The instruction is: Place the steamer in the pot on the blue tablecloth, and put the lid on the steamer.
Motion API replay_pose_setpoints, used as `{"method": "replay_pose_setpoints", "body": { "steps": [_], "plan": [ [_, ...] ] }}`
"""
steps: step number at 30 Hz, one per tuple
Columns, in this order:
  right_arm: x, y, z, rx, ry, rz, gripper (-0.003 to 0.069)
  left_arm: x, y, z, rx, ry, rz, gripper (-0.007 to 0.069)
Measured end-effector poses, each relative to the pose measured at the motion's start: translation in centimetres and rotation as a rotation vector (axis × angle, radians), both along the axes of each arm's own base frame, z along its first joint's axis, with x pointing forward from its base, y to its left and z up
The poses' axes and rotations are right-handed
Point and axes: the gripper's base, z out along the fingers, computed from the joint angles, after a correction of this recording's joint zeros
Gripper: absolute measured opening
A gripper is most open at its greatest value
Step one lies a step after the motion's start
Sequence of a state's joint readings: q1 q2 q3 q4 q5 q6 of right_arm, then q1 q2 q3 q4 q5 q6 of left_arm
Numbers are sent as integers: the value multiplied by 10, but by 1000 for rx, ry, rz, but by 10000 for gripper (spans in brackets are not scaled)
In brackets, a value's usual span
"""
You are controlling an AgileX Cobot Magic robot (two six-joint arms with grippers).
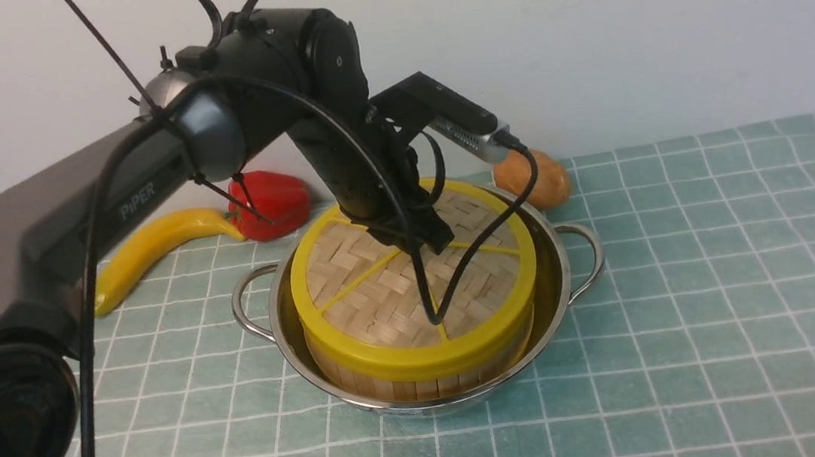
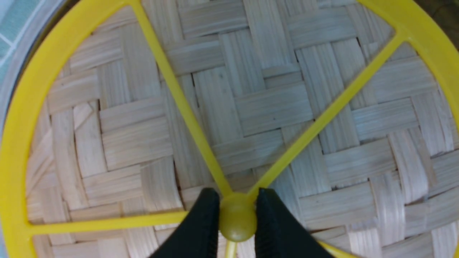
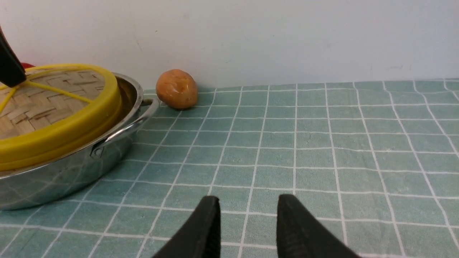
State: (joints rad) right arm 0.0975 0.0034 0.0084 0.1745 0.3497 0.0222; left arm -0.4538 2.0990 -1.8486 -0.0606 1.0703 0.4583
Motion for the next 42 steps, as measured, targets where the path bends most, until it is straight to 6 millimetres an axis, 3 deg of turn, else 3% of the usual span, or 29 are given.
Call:
{"method": "replay_pose_setpoints", "body": {
  "steps": [8, 11, 15, 17, 19, 22, 23, 25, 29, 30, 32, 35, 42],
  "plan": [
    [0, 0, 0, 0, 0, 0, 242, 0, 0, 0, 2, 3, -1, 127],
    [0, 0, 0, 0, 0, 0, 242, 0, 0, 0, 4, 3, -1, 181],
    [0, 0, 0, 0, 0, 0, 242, -2, 2, 5, 22, 28, -7, 340],
    [0, 0, 0, 0, 0, 0, 242, -2, 2, 12, 23, 25, -9, 379],
    [0, 0, 0, 0, 0, 0, 242, -2, 2, 34, 12, -8, 2, 435],
    [0, 0, 0, 0, 0, 0, 242, -4, 5, 90, -57, -147, 32, 448],
    [0, 0, 0, 0, 0, 0, 242, -7, 6, 109, -79, -196, 37, 443],
    [0, 0, 0, 0, 0, 0, 242, -21, 14, 167, -154, -352, 51, 409],
    [0, 0, 0, 0, 0, 0, 242, -46, 27, 228, -242, -518, 60, 339],
    [0, 0, 0, 0, 0, 0, 242, -46, 27, 228, -242, -518, 60, 335],
    [0, 0, 0, 0, 0, 0, 242, -59, 33, 253, -283, -591, 60, 288],
    [0, 0, 0, 0, 0, 0, 242, -61, 34, 263, -312, -646, 61, 239],
    [0, 0, 0, 1, 0, 0, 242, -54, 31, 267, -359, -736, 64, 169]
  ]
}}
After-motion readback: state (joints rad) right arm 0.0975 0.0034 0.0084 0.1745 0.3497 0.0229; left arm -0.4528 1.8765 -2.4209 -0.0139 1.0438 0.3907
